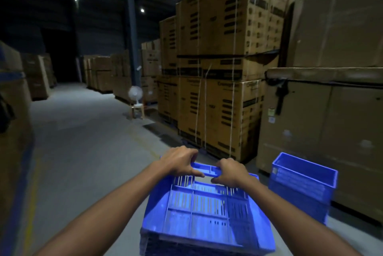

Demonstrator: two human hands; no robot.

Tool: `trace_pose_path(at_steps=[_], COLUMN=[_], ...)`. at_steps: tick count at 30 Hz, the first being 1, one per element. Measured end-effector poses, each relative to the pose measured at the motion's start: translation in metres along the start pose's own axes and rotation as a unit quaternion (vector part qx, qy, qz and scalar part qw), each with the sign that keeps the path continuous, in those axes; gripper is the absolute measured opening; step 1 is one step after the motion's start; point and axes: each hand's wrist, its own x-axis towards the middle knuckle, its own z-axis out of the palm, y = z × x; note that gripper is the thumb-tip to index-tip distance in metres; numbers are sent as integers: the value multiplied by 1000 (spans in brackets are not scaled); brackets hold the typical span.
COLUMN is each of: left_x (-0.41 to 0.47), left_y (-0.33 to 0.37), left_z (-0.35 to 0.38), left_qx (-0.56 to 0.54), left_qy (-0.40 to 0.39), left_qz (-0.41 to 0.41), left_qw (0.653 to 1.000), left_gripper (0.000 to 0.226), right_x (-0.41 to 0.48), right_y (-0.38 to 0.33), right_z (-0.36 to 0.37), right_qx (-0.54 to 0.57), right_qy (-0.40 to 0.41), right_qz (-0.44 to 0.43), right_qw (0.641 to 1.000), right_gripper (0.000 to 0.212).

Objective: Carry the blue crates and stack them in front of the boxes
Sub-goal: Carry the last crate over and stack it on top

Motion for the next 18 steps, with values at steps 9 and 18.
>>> trace_pose_path(at_steps=[9, 18], left_x=[147, 315], left_y=[19, 7], left_z=[35, 46], left_qx=[-40, -23], left_qy=[3, 22], left_qz=[99, 245], left_qw=[994, 969], left_gripper=[66, 63], right_x=[49, 117], right_y=[100, 223], right_z=[-5, -40], right_qx=[-27, 86], right_qy=[90, -59], right_qz=[89, 112], right_qw=[992, 988], right_gripper=[33, 77])
